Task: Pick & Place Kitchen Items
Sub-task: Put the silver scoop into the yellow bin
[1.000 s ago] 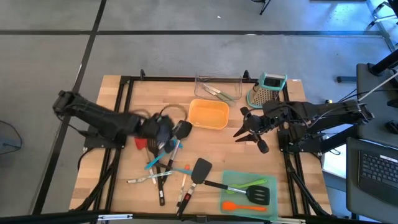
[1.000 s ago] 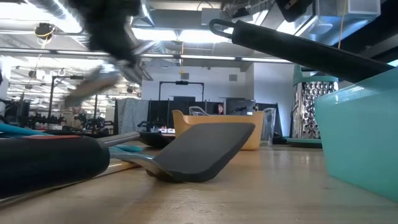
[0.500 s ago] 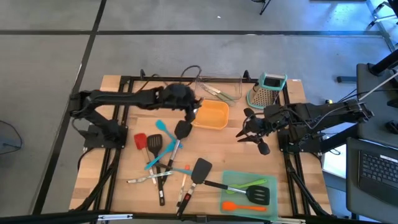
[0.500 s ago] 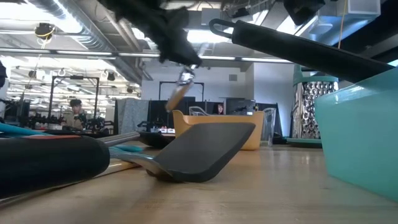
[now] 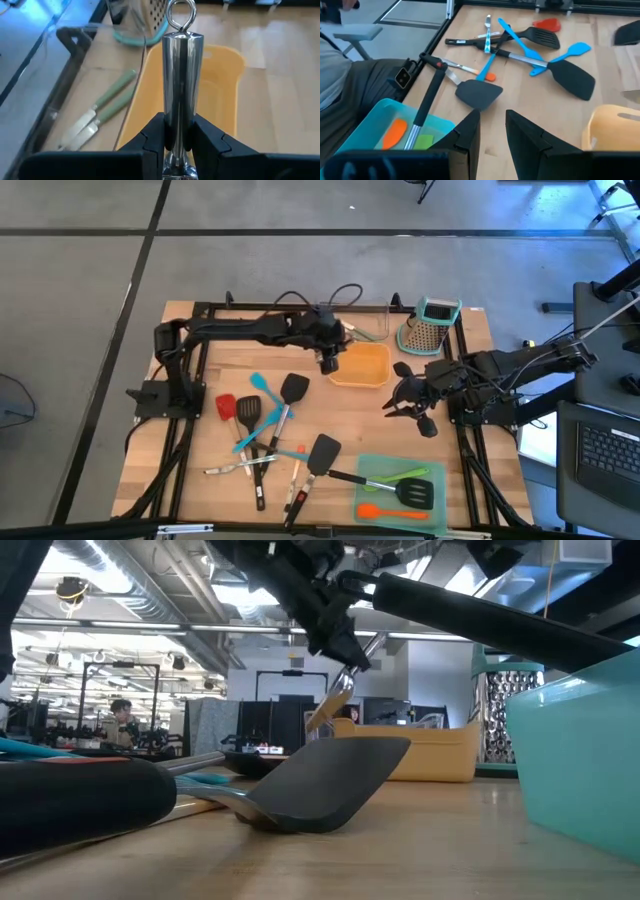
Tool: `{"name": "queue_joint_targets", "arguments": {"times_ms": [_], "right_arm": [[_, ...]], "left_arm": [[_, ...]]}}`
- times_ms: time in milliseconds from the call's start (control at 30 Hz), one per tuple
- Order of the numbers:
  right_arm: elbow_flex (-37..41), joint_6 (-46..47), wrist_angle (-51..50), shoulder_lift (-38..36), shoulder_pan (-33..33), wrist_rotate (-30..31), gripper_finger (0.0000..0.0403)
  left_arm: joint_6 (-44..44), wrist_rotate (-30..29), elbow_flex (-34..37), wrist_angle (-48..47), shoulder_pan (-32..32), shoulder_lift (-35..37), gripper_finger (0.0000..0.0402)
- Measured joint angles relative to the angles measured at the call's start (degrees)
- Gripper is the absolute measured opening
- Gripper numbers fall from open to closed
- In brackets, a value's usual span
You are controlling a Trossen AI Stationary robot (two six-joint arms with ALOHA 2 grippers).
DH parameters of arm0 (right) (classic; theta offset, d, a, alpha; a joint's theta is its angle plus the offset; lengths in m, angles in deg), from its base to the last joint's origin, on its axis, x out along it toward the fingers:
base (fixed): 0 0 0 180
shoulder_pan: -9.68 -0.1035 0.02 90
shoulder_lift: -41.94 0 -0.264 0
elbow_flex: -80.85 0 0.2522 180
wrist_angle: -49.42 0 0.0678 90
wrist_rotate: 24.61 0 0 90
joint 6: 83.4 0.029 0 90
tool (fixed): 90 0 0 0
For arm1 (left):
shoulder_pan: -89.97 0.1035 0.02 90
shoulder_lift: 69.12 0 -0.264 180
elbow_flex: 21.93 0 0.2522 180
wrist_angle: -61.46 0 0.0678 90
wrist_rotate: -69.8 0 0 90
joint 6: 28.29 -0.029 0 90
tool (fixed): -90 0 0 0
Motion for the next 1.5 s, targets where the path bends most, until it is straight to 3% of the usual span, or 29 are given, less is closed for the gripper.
{"name": "queue_joint_targets", "arguments": {"times_ms": [133,367,667,933,1367,1500], "right_arm": [[1.0,1.3,0.5,0.0,-0.5,0.0,0.0094],[1.8,2.8,0.9,0.0,-0.4,0.0,0.0094],[1.8,2.5,1.7,0.0,-0.4,0.0,0.0094],[1.8,2.1,1.6,0.0,-0.4,0.0,0.0094],[1.8,2.1,1.5,0.0,-0.4,0.0,0.0094],[1.8,2.1,1.5,0.0,-0.4,0.0,0.0094]], "left_arm": [[0.0,0.4,-2.7,-1.2,-0.4,1.5,0.0058],[0.9,11.0,-4.4,7.5,-0.6,2.1,0.0058],[0.6,11.5,-4.3,9.6,-0.7,-6.1,0.0058],[0.5,10.1,-4.3,5.3,0.4,-9.3,0.0058],[0.7,6.6,-4.4,-13.5,0.4,-9.0,0.0058],[0.6,6.5,-4.3,-15.1,0.4,-9.0,0.0058]]}}
